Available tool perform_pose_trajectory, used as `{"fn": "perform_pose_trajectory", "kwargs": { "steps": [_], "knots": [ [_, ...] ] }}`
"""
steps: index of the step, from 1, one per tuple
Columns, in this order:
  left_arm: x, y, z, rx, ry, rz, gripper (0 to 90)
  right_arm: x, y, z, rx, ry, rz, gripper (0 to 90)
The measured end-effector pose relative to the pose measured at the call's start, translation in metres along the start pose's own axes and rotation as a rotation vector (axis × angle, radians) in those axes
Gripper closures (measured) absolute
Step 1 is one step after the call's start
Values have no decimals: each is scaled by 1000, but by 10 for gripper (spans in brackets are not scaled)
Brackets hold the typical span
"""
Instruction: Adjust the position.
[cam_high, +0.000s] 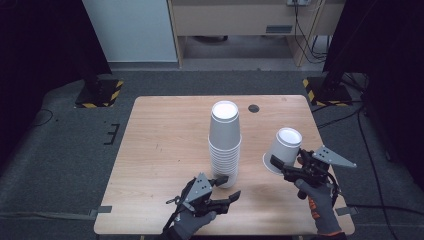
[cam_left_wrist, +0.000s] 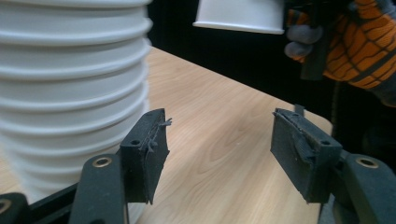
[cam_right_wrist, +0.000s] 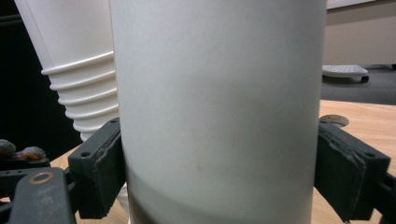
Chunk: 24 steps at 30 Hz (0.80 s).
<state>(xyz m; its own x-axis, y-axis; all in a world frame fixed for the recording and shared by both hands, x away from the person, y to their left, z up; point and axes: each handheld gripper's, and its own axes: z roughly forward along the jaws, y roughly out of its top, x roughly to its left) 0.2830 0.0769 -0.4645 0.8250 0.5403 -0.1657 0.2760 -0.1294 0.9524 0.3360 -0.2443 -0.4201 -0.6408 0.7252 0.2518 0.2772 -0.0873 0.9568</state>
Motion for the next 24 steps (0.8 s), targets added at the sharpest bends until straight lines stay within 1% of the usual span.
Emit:
{"fn": "perform_pose_trajectory", "kwargs": {
  "steps": [2, 3, 5, 6, 9, 10, 13, 14, 15, 17, 19, 21, 22, 23, 24],
  "knots": [
    [-4, 2, 6, 3, -15, 4, 356, 0, -1, 0, 3, 1, -3, 146],
    [-7, 3, 12, 1, -23, 7, 356, 1, -2, 0, 0, 5, -5, 147],
    [-8, 3, 16, 2, -26, 13, 359, 1, -2, 0, 0, 4, -9, 148],
    [-10, 4, 21, 2, -27, 18, 360, 1, -2, 0, -1, 7, -7, 148],
    [-10, 6, 28, 1, -28, 13, 361, 1, -2, -1, -1, 11, -7, 148],
    [-10, 6, 28, 1, -28, 13, 362, 1, -2, -1, -1, 11, -7, 148],
    [-10, 9, 38, -3, -29, 13, 362, 2, -2, 0, -5, 18, 4, 148],
    [-10, 9, 38, -3, -29, 13, 362, 2, -2, 0, -5, 18, 4, 148],
    [-10, 11, 44, -6, -31, 10, 363, 3, -3, 1, -3, 19, -2, 148],
    [-11, 12, 46, -10, -34, 7, 362, 3, -3, 2, 0, 21, -4, 147],
    [-13, 15, 53, -17, -44, 14, 362, 4, -4, 2, 4, 24, -4, 147],
    [-13, 16, 55, -20, -47, 12, 362, 4, -4, 3, 6, 24, -3, 147],
    [-13, 17, 59, -21, -52, 6, 362, 4, -4, 2, 5, 25, -4, 147],
    [-13, 17, 59, -21, -52, 6, 362, 4, -5, 2, 4, 26, -3, 147],
    [-12, 19, 63, -20, -59, 8, 363, 4, -5, 2, 3, 27, -3, 147]
  ]
}}
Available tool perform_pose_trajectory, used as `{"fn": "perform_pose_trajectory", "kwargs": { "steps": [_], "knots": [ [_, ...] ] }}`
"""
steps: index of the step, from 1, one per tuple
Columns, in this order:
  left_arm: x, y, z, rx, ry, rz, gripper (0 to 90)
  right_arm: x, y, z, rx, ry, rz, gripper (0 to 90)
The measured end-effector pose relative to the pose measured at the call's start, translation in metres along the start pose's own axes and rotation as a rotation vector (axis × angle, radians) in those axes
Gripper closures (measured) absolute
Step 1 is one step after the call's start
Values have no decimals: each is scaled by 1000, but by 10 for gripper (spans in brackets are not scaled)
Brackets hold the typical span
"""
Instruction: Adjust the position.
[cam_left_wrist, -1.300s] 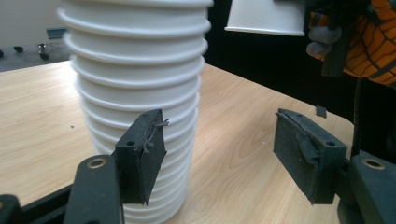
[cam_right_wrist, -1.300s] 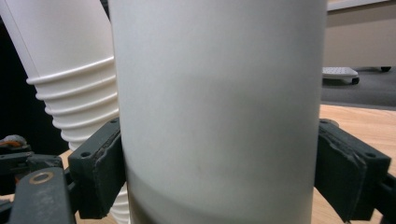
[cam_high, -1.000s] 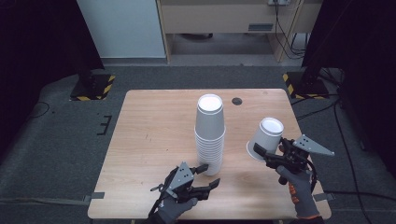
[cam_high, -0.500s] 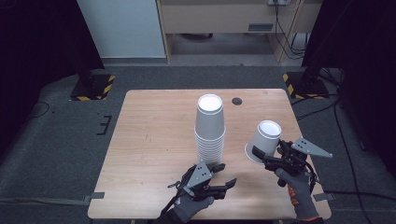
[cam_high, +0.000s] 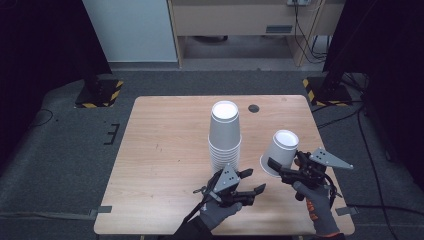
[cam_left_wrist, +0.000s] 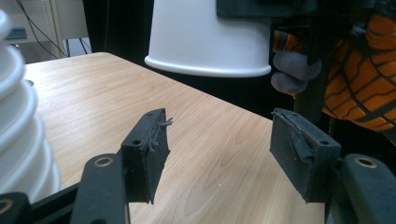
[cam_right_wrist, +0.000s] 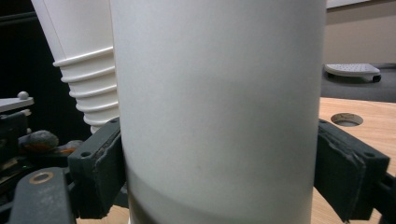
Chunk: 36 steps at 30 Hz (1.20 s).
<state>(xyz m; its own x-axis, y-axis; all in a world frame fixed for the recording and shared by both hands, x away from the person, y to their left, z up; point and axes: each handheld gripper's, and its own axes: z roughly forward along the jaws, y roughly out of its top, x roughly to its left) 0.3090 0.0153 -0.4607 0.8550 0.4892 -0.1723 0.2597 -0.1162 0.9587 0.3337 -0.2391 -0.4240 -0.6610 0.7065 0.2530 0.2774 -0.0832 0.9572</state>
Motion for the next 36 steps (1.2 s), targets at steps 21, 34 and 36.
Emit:
{"fn": "perform_pose_trajectory", "kwargs": {
  "steps": [21, 34, 36],
  "knots": [
    [5, 6, 23, -51, -52, -66, 376, 2, -3, 4, 6, 15, -5, 146],
    [9, 4, 28, -56, -76, -105, 461, 3, -7, 9, 31, 31, 5, 146],
    [9, 4, 28, -56, -83, -102, 476, 3, -7, 9, 30, 32, 9, 146]
  ]
}}
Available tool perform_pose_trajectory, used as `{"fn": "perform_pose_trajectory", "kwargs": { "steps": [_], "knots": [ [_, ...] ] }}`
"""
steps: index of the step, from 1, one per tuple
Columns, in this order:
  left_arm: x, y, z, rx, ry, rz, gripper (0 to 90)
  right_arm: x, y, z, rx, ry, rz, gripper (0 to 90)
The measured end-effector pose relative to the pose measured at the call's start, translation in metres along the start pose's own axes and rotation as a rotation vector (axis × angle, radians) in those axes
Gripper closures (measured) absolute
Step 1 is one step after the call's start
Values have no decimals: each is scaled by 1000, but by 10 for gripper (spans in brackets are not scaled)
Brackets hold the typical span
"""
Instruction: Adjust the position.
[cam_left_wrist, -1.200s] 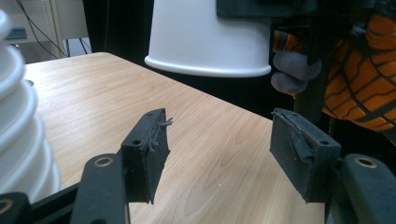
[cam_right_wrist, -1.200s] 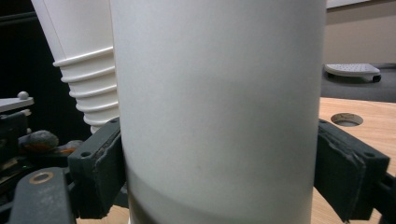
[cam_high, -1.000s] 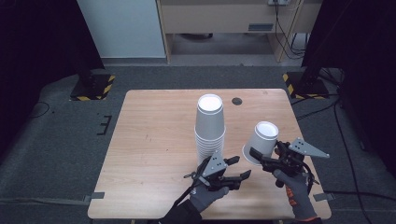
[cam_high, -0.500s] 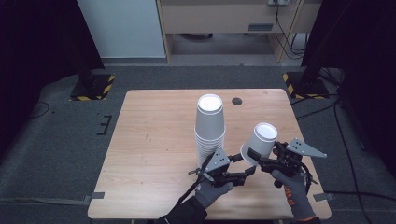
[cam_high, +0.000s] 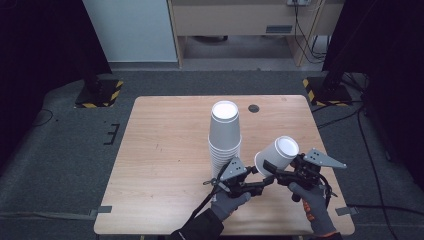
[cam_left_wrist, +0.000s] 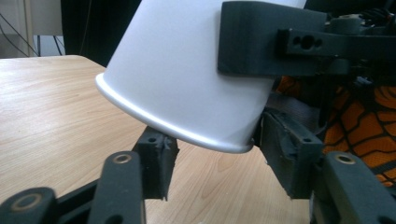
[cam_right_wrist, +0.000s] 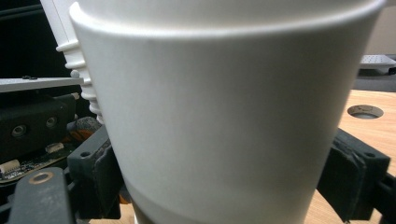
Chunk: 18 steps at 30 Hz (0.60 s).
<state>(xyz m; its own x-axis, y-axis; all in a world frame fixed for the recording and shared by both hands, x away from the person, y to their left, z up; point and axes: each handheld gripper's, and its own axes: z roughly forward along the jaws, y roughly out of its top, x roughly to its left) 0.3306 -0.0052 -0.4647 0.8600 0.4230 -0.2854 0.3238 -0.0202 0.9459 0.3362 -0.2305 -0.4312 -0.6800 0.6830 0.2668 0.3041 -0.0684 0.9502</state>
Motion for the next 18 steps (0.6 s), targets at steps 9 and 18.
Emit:
{"fn": "perform_pose_trajectory", "kwargs": {
  "steps": [9, 18],
  "knots": [
    [0, -2, 2, 4, -27, 7, 557, -1, -1, 0, -3, 19, 19, 146],
    [0, -2, 3, -8, -44, 6, 564, 0, -2, 3, 9, 36, 19, 146]
  ]
}}
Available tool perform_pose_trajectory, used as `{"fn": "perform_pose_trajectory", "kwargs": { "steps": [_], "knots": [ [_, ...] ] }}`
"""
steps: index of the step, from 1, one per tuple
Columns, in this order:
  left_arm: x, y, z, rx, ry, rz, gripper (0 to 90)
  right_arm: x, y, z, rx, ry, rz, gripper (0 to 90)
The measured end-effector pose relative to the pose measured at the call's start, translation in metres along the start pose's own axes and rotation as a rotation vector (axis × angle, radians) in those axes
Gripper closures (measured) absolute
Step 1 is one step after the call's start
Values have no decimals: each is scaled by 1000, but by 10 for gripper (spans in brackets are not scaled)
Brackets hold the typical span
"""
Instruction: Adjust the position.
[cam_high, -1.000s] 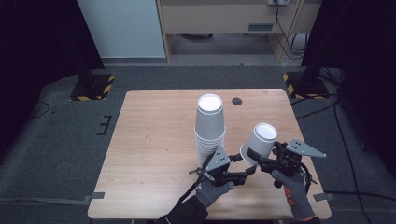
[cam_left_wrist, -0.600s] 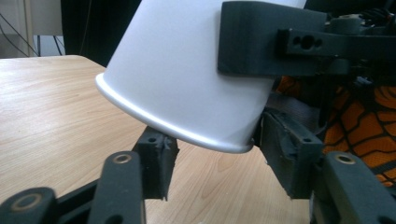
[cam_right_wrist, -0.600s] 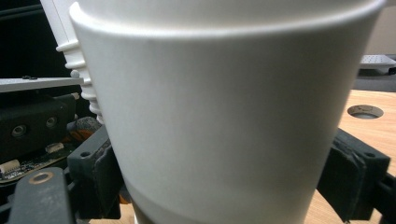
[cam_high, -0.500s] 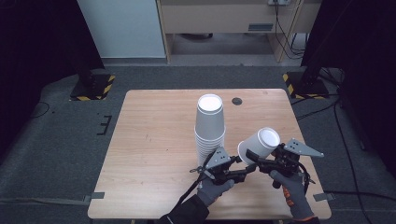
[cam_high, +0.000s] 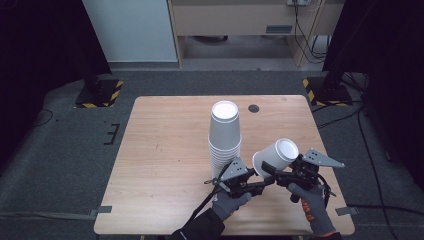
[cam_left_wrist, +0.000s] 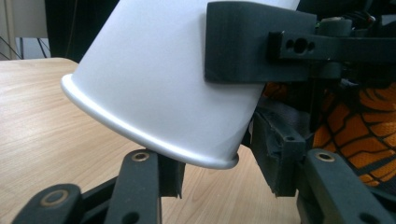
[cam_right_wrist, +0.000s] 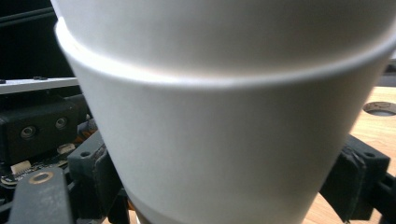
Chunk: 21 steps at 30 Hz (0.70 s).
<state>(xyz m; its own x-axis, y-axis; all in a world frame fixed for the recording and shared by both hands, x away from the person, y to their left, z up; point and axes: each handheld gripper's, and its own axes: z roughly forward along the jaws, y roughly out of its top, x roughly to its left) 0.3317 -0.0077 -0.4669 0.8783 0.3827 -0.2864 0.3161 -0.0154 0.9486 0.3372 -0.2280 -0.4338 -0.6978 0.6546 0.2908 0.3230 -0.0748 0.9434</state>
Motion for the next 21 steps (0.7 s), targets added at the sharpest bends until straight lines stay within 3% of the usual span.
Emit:
{"fn": "perform_pose_trajectory", "kwargs": {
  "steps": [21],
  "knots": [
    [0, -2, 0, 8, -53, -1, 776, -2, 1, 0, -3, 27, 23, 129]
  ]
}}
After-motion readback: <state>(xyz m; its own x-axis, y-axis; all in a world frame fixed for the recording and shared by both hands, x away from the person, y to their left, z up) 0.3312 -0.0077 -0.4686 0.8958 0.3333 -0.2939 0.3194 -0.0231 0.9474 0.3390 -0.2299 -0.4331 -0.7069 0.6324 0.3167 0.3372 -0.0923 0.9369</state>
